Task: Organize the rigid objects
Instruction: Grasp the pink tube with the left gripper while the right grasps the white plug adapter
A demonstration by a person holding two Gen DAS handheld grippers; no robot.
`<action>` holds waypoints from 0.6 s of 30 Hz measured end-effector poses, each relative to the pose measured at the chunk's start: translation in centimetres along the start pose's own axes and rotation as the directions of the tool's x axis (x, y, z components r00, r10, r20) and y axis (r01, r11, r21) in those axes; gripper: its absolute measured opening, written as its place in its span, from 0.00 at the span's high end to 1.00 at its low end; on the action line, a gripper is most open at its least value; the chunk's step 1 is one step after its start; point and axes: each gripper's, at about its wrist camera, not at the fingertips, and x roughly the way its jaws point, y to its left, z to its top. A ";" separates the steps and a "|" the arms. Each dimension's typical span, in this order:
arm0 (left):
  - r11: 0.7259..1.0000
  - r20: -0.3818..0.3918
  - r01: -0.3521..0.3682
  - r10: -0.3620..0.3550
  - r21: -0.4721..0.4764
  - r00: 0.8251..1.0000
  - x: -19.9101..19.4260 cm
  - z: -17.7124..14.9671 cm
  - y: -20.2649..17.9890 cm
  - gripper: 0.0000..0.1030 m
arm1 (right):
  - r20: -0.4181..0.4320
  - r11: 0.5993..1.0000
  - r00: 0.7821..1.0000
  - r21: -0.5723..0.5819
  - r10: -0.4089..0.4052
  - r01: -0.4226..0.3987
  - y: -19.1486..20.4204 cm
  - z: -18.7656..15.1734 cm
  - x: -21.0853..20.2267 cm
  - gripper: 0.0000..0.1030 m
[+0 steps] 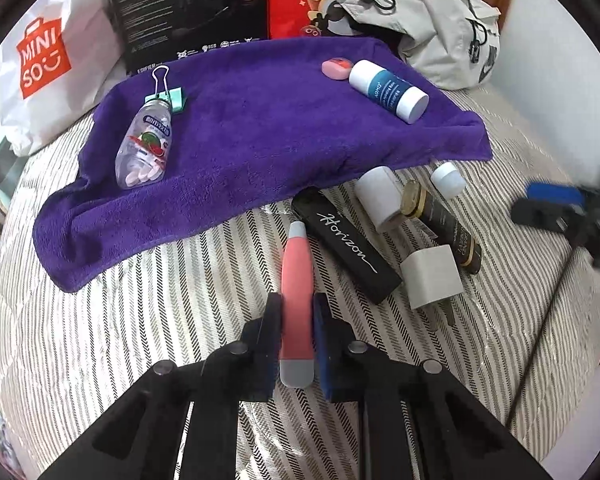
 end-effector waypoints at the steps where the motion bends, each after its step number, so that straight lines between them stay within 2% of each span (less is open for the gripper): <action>1: 1.000 0.002 0.001 -0.001 0.003 1.000 -0.1 -0.1 0.1 0.85 | 0.001 1.000 1.000 -0.002 0.000 0.000 0.1 0.3 0.4 0.35; 7: 0.999 0.002 0.047 -0.047 -0.015 0.999 -0.1 -0.1 0.8 0.85 | 0.004 1.000 1.000 -0.021 -0.004 0.004 1.0 1.8 3.0 0.51; 8: 0.998 0.001 0.054 -0.054 -0.018 0.999 -0.1 -0.1 0.9 0.85 | 0.005 1.000 1.000 -0.025 -0.008 0.008 1.1 1.9 3.3 0.56; 11: 0.998 -0.005 0.061 -0.061 -0.008 0.998 0.0 0.0 0.9 0.85 | -0.007 0.998 0.999 -0.043 -0.038 0.038 1.5 1.9 4.6 0.66; 13: 0.998 -0.004 0.064 -0.064 -0.005 0.998 0.0 0.0 1.0 0.85 | 0.017 0.996 0.998 -0.062 -0.059 0.060 1.8 1.8 4.7 0.68; 15: 0.998 -0.001 0.070 -0.070 -0.006 0.998 0.1 0.0 1.1 0.85 | 0.021 0.994 0.997 -0.080 -0.076 0.077 1.8 1.7 4.7 0.77; 18: 0.997 0.003 0.079 -0.079 -0.009 0.997 0.1 0.0 1.2 0.85 | 0.020 0.994 0.998 -0.093 -0.058 0.060 1.3 1.6 4.5 0.77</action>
